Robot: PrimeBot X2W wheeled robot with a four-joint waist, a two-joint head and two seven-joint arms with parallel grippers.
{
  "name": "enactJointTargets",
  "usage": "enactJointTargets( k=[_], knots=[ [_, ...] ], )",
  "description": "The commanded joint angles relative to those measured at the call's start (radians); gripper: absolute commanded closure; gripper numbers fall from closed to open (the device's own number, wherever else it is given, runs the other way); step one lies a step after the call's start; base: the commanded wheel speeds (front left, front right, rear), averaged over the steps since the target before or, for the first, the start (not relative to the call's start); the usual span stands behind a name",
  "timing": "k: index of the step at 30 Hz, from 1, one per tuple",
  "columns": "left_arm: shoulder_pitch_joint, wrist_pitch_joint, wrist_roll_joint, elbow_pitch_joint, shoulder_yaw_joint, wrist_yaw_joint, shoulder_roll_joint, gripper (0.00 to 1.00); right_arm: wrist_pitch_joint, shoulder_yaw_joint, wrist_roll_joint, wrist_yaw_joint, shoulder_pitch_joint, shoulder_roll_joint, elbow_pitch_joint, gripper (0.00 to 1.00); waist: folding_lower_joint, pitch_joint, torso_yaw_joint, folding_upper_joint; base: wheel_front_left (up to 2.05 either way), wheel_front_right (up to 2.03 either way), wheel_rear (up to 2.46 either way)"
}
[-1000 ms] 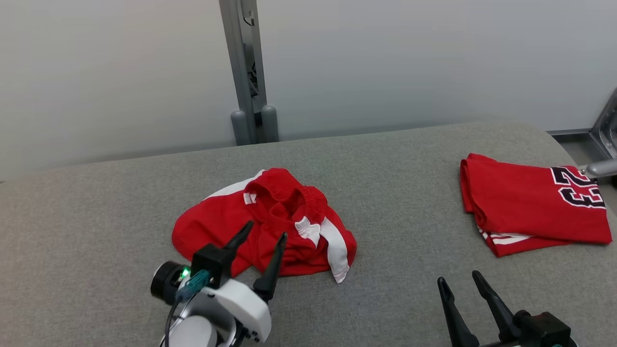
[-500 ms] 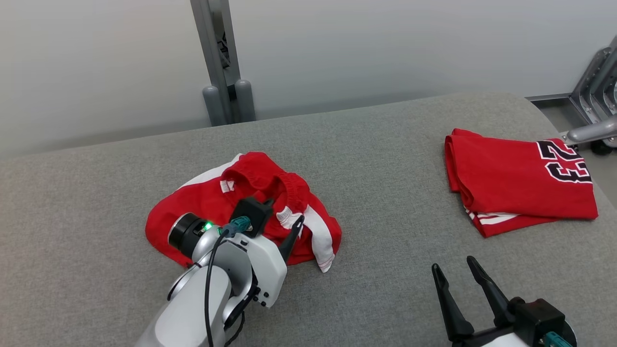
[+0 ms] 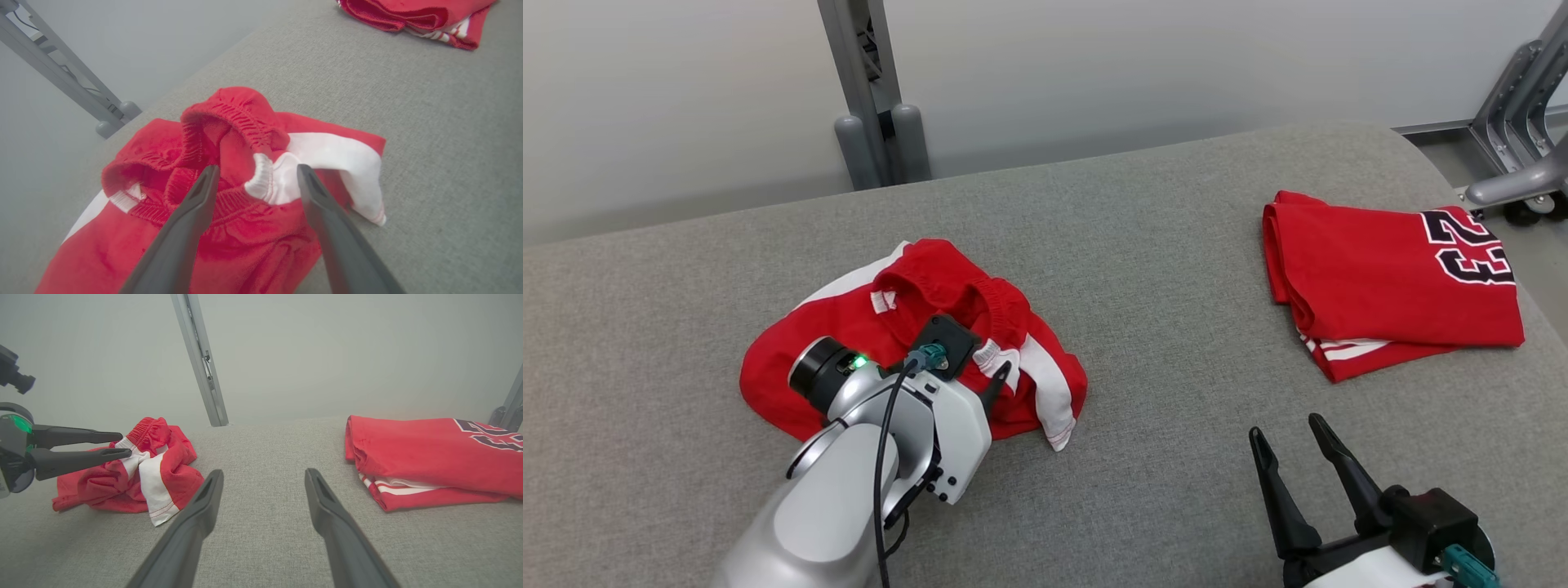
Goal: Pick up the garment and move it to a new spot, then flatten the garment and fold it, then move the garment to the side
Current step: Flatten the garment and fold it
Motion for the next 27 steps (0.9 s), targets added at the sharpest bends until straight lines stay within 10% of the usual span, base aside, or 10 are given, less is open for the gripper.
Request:
enactJointTargets(
  k=[1, 3, 5, 27],
  knots=[
    [-0.019, 0.004, -0.004, 0.011, -0.006, -0.005, 0.009, 0.14, -0.001, -0.001, 0.005, 0.0, -0.012, -0.005, -0.004, 0.0, 0.0, 0.006, -0.004, 0.0, 0.0, 0.0, 0.0],
    [-0.031, 0.006, -0.002, 0.023, -0.019, -0.005, 0.015, 0.37, -0.001, 0.002, 0.009, 0.0, -0.016, -0.005, -0.003, 0.0, 0.0, 0.011, -0.007, 0.0, 0.0, 0.0, 0.0],
    [-0.036, 0.011, -0.008, 0.038, -0.031, -0.006, 0.02, 1.0, -0.001, 0.002, 0.009, 0.0, -0.024, -0.005, -0.003, 0.0, 0.0, 0.014, -0.01, 0.0, 0.0, 0.0, 0.0],
    [-0.24, 0.089, -0.494, -0.122, 0.02, -0.003, -0.037, 1.0, -0.001, -0.001, 0.011, 0.0, 0.017, -0.005, 0.024, 0.0, 0.0, -0.092, -0.025, 0.0, 0.0, 0.0, 0.0]
  ],
)
